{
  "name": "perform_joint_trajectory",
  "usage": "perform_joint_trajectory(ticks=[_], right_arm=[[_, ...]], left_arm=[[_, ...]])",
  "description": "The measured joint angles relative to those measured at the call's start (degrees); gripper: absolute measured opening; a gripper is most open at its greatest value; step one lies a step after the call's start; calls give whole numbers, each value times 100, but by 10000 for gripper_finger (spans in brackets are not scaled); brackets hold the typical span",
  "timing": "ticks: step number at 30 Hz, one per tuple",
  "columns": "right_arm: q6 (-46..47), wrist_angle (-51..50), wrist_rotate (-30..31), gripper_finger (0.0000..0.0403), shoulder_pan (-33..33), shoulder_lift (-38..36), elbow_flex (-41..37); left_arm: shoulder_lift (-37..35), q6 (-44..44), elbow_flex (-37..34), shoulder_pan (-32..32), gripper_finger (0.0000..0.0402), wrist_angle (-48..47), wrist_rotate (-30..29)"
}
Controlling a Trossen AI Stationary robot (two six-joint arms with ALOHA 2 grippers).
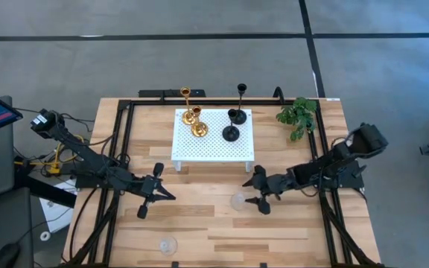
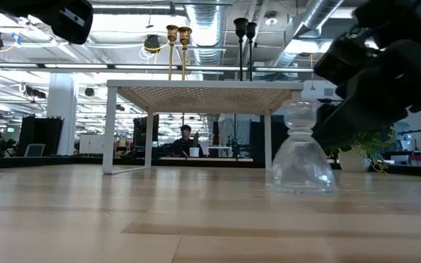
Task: Pick & Place candle stick holders
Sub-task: Put the right glass candle holder on the shelf
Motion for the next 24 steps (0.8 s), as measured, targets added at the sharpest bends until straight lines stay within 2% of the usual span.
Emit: perform_joint_trajectory(ticks=[9,24], right_arm=[[23,-2,-991,299,2,677,709],[0,1,-980,299,-13,747,1124]], left_arm=[[0,-22,0,1,5,-2,9],[0,-170,0,1,8,-7,13]])
